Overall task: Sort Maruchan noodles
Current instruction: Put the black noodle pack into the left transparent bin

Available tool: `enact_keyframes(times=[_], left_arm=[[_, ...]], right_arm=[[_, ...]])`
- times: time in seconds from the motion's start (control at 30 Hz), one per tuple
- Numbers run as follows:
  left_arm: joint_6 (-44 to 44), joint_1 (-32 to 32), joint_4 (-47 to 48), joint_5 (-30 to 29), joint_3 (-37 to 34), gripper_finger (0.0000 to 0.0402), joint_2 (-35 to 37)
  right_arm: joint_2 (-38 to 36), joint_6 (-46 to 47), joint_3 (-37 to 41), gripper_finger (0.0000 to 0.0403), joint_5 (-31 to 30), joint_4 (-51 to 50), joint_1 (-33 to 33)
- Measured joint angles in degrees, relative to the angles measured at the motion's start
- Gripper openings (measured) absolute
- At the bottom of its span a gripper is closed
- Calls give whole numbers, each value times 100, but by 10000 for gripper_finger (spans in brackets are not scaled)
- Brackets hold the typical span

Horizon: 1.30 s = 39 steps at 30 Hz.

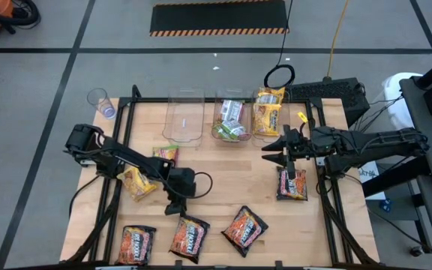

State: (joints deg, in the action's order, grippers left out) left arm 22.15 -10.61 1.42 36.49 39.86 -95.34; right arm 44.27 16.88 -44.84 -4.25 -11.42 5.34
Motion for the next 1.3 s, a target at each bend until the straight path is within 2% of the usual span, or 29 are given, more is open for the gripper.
enact_keyframes(times=[0.47, 0.63, 0.83, 1.17, 1.3], left_arm=[[-78, 4, -6, 332, 15, 120, -386], [-2, -4, -8, 844, 13, 120, -393], [83, -93, 10, 1172, 7, 120, -399], [-71, -405, 8, 1117, 4, 120, -399], [-162, -521, 14, 826, 4, 120, -395]], right_arm=[[-2, 0, 0, 130, 0, 0, 1], [0, 0, 0, 130, 0, 0, 1], [0, 0, 0, 130, 0, 0, 0], [0, 0, 0, 130, 0, 0, 0], [0, 0, 0, 130, 0, 0, 0]])
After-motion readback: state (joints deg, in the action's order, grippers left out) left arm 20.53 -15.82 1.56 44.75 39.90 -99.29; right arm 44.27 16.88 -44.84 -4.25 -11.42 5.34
